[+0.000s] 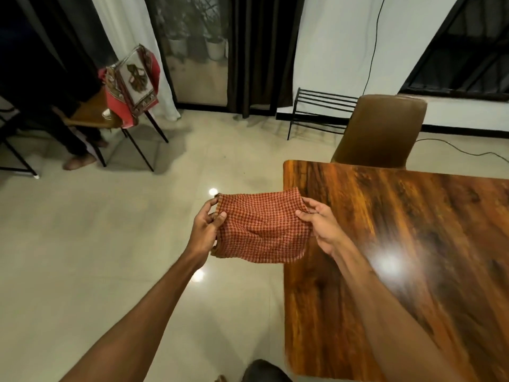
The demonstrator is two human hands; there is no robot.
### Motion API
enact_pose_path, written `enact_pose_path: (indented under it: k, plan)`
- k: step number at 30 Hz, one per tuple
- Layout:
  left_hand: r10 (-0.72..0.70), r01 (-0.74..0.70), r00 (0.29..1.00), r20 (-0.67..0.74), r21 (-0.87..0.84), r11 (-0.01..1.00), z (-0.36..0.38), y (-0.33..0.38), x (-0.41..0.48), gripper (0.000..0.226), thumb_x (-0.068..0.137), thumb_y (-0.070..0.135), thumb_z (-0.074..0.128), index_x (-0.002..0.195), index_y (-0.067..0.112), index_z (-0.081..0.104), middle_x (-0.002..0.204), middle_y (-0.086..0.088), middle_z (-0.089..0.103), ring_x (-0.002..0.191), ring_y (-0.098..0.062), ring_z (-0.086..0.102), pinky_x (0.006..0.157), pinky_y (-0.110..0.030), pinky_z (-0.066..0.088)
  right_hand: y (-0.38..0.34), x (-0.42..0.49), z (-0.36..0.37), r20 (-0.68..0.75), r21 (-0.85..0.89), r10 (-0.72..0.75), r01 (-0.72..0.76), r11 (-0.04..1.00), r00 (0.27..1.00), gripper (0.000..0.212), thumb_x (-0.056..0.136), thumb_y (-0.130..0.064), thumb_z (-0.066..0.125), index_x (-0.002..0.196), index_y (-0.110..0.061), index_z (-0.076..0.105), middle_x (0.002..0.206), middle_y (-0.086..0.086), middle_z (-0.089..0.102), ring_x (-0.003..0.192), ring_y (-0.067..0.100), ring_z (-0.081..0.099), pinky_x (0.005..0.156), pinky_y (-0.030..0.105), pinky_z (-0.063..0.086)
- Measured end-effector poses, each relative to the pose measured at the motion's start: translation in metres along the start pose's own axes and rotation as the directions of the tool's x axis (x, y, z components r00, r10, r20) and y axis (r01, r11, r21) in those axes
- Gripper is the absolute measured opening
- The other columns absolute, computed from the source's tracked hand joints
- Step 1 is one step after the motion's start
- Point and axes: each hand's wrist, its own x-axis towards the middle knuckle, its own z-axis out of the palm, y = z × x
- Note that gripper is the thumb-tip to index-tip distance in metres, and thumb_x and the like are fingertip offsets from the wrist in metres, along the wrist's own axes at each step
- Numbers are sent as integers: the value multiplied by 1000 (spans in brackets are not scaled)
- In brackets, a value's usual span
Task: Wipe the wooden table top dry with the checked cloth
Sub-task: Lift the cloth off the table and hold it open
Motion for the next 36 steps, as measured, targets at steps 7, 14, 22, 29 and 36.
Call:
enact_pose_path:
  k: [7,14,22,29,36]
  plan:
    - [7,-8,999,48,27,1000,-23,39,126,38,102,7,53,137,22,54,104,-5,75,96,-17,72,78,-31,59,-39,105,44,-50,46,-40,42,998,998,38,103,1,55,139,-6,61,122,2,74,109,12,70,88,25,58]
    - [46,-52,995,87,65,997,-11,94,280,38,101,4,54,137,17,55,102,-5,75,93,-17,71,87,-40,57,-101,241,57,-163,82,-59,73,994,985,32,100,9,56,129,0,66,123,14,73,104,18,72,85,24,58]
    - [83,-99,983,165,88,991,26,153,464,36,102,11,53,135,26,55,116,-1,70,108,-18,67,92,-39,58,-183,381,56,-265,75,-74,97,992,961,27,103,4,54,113,-15,72,114,7,77,105,20,73,79,26,58]
    - [78,-121,952,296,129,984,76,191,637,40,101,10,54,141,18,53,126,-2,66,118,-20,63,103,-42,52,-249,506,45,-383,42,-70,93,995,921,29,105,0,50,119,-16,69,116,5,75,106,18,72,69,22,60]
    - [56,-142,926,374,205,969,148,227,769,43,102,10,52,145,14,50,129,-7,64,115,-19,63,104,-45,52,-310,612,9,-470,-43,-100,90,995,877,31,107,2,47,127,-7,68,128,11,71,119,25,67,101,42,56]
